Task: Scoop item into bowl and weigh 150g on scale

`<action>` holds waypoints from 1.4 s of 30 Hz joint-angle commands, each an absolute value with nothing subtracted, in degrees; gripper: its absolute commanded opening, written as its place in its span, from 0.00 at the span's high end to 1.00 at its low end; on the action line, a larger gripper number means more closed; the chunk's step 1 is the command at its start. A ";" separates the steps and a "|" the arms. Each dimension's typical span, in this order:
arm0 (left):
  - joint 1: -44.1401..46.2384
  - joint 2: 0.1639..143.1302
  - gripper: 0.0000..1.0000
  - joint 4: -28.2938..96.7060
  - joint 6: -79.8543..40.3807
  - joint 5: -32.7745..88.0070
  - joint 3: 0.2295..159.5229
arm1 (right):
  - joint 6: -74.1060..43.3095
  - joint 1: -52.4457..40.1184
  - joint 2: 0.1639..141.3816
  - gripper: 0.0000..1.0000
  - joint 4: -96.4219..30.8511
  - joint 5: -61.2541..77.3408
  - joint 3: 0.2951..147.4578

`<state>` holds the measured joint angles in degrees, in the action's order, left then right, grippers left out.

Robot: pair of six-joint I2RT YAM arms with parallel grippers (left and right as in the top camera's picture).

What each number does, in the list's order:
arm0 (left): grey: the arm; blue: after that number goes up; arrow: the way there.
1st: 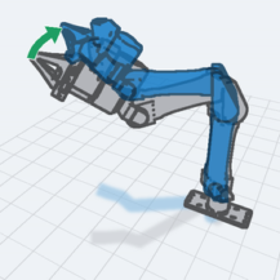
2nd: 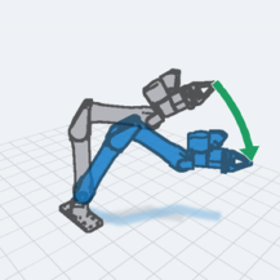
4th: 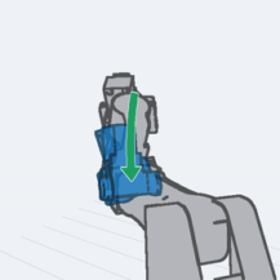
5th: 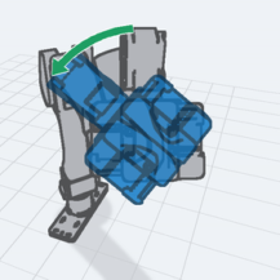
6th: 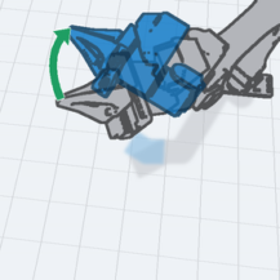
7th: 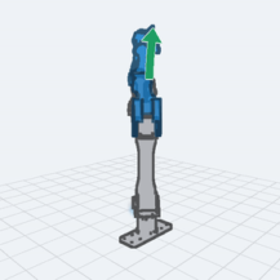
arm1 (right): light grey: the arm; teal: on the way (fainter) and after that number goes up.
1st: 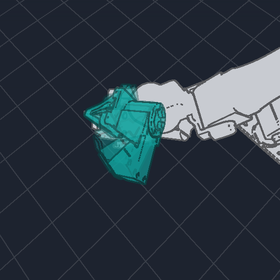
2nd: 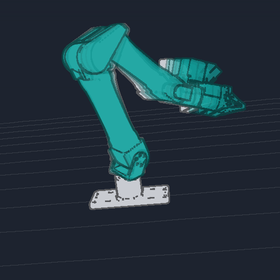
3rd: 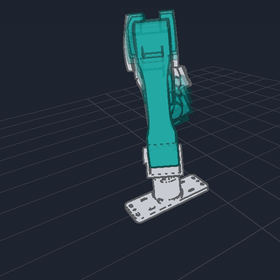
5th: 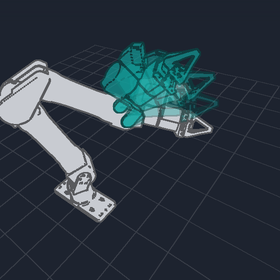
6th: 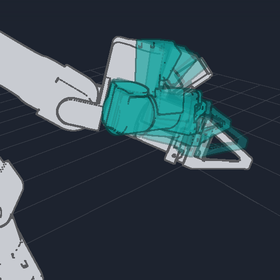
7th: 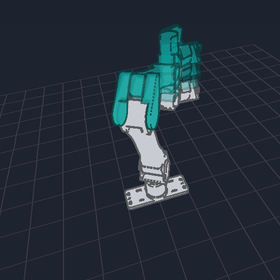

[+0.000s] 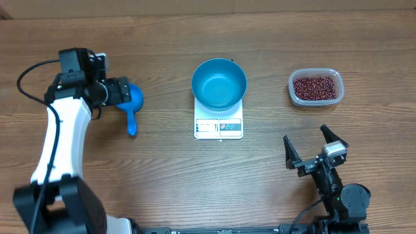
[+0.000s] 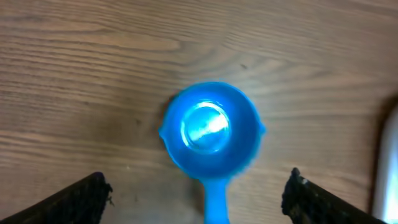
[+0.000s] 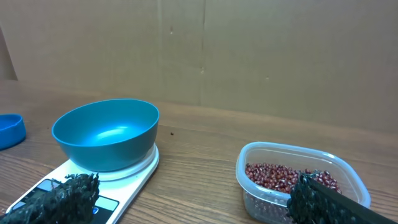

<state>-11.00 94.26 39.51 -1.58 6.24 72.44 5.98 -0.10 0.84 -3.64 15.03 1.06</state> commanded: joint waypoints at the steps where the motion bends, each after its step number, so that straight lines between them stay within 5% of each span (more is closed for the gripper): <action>1: -11.33 98.50 0.11 36.82 -4.34 6.37 73.47 | 5.65 -0.27 0.16 0.00 -3.33 14.79 0.45; 29: -12.58 96.51 0.40 52.51 6.48 30.39 73.28 | 5.65 -0.27 0.16 0.00 -3.33 14.79 0.45; 42: -28.36 96.51 0.37 51.55 12.67 48.58 64.58 | 5.65 -0.27 0.16 0.00 -3.33 14.79 0.45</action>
